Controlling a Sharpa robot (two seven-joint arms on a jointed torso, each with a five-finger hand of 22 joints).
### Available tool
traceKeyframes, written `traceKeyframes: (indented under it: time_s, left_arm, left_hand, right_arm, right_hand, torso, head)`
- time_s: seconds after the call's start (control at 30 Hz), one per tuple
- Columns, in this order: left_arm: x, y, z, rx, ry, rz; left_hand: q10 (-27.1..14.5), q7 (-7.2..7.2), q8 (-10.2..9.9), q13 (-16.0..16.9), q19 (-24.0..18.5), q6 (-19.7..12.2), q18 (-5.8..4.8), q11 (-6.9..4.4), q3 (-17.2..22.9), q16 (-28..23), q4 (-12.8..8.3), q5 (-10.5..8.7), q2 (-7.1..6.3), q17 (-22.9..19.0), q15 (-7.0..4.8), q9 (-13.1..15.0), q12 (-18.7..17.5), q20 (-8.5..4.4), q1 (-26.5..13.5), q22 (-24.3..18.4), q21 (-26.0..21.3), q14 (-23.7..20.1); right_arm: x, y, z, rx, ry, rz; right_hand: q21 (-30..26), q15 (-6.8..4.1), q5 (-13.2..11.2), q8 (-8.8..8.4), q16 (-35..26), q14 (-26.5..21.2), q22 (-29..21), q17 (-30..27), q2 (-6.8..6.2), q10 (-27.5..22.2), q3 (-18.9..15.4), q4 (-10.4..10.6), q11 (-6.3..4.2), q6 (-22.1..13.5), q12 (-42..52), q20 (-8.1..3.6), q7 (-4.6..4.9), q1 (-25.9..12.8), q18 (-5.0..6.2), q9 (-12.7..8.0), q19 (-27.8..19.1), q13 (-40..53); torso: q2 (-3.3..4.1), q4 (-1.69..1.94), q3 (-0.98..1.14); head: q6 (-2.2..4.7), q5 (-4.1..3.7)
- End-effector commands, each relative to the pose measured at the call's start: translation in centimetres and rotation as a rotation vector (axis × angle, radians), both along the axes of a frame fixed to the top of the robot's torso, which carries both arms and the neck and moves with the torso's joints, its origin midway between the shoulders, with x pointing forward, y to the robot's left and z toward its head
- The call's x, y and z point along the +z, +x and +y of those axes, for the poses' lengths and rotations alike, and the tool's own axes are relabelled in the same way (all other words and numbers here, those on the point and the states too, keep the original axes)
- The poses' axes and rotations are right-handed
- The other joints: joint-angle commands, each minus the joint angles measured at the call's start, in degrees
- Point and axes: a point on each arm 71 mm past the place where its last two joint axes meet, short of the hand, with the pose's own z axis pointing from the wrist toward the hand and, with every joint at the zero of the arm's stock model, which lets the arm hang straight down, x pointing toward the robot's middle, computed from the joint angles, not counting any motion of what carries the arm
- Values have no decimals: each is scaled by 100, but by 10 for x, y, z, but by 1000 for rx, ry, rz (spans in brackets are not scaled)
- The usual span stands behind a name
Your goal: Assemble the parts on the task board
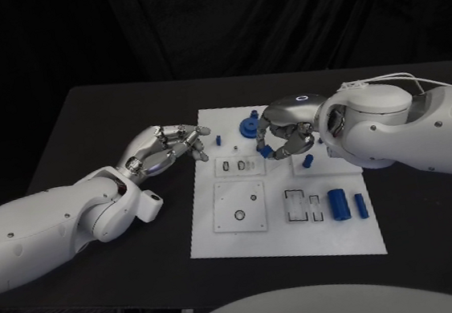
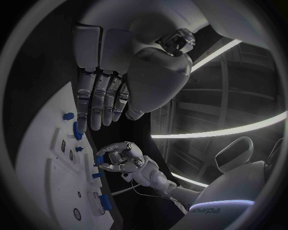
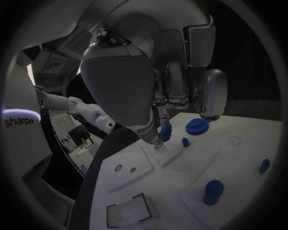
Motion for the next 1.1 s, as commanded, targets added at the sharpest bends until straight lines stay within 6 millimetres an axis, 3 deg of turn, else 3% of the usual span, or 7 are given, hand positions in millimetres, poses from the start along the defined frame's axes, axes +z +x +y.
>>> traceKeyframes:
  time_s: [0.03,0.3,0.57,0.67,0.83,0.97,1.1]
  left_arm:
    - [3,-1,-4,-18,-30,-33]
    - [1,2,-10,-35,-32,-24]
    - [0,4,-13,-45,-32,-19]
    - [0,4,-13,-45,-32,-18]
    - [0,4,-13,-45,-32,-18]
    - [-1,4,-13,-46,-32,-18]
    - [-1,5,-13,-46,-32,-18]
  left_hand:
    - [29,3,-32,175,71,48,29,-35,89,118,5,29,-70,155,-6,-10,49,-9,-25,44,67,-36]
    - [76,23,-54,532,112,97,31,-76,244,319,7,29,-117,450,-44,-9,127,-41,-85,157,198,-17]
    - [102,30,-62,745,125,130,32,-105,357,414,3,31,-155,609,-70,-8,161,-65,-95,238,289,2]
    - [102,30,-63,750,124,130,32,-105,361,415,3,31,-155,613,-71,-8,161,-66,-96,240,291,1]
    - [95,30,-66,775,118,129,30,-106,379,418,2,33,-158,630,-72,-9,157,-68,-96,248,299,-7]
    - [86,28,-70,795,109,127,28,-105,393,417,2,35,-162,643,-71,-10,150,-69,-98,255,303,-18]
    - [79,29,-73,809,102,125,26,-104,404,415,3,35,-165,652,-69,-10,144,-70,-101,260,305,-27]
  right_arm:
    - [-4,3,2,-1,-279,-116]
    - [-3,3,23,56,-406,-276]
    - [-10,-1,39,96,-437,-377]
    - [-12,-2,42,103,-440,-386]
    - [-18,-5,45,112,-451,-381]
    - [-22,-7,45,114,-448,-359]
    - [-24,-8,46,111,-443,-337]
  right_hand:
    - [26,-47,157,-71,17,596,1080,1510,-36,596,67,-19,-42,364,15,-1,-142,-57,8,-12,34,1509]
    - [124,-48,229,-164,17,596,1112,1510,-91,596,87,-14,-38,360,15,-6,-134,-118,-16,-38,100,1509]
    - [193,-56,374,-269,17,596,1132,1510,-153,596,131,3,-47,445,15,-14,-146,-243,-31,-56,152,1509]
    - [200,-59,393,-310,17,596,1134,1510,-186,596,131,23,-50,461,15,-18,-149,-314,-32,-62,160,1509]
    - [189,-60,348,-363,17,596,1130,1510,-211,596,135,37,-50,457,15,-20,-149,-374,-30,-73,156,1509]
    - [181,-60,242,-414,17,596,1127,1510,-227,596,143,48,-50,475,15,-20,-150,-433,-28,-80,154,1509]
    - [185,-62,167,-450,17,596,1128,1510,-235,596,147,58,-53,494,15,-22,-153,-483,-29,-82,159,1509]
  torso:
    - [1,4,-8]
    - [-22,-5,-12]
    - [-6,32,14]
    - [-3,25,16]
    - [1,4,20]
    - [2,28,27]
    - [-2,13,22]
  head:
    - [-1,36]
    - [-1,57]
    - [-1,83]
    - [-1,102]
    - [-1,115]
    - [-1,117]
    - [-1,138]
